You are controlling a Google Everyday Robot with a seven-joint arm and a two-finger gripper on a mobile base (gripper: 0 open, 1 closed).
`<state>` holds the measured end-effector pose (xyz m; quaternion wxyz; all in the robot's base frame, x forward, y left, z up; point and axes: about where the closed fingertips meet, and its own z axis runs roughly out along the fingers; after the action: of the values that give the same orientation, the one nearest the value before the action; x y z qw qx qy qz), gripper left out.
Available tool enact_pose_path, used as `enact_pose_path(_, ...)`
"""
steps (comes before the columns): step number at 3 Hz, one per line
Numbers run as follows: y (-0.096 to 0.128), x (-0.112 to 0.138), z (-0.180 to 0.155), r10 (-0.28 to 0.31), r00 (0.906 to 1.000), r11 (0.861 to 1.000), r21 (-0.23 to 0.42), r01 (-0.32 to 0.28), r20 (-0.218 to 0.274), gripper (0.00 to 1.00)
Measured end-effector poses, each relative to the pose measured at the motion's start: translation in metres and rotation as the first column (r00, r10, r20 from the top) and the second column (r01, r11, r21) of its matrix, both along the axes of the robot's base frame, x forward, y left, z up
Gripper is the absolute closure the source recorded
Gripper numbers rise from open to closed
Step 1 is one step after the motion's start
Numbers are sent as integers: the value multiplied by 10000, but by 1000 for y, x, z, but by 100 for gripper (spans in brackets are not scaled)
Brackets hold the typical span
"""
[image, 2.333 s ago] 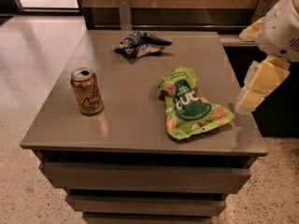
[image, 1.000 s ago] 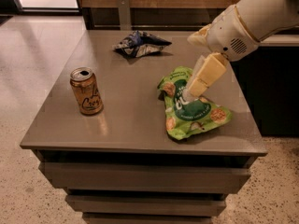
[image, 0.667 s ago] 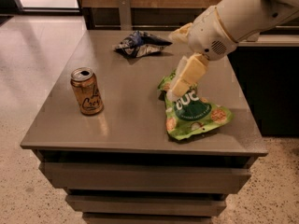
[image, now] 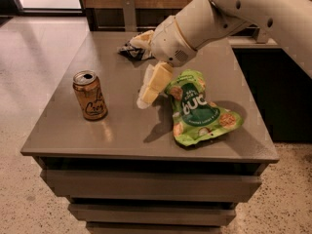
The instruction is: Pick orange can
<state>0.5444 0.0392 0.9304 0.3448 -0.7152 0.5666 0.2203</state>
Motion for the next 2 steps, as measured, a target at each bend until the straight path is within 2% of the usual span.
enact_pose_path(1,0,0,0,2,10000,10000,0,-2,0,0)
enact_pose_path(2,18,7,-11,302,9995,9983,490,-301,-11,0)
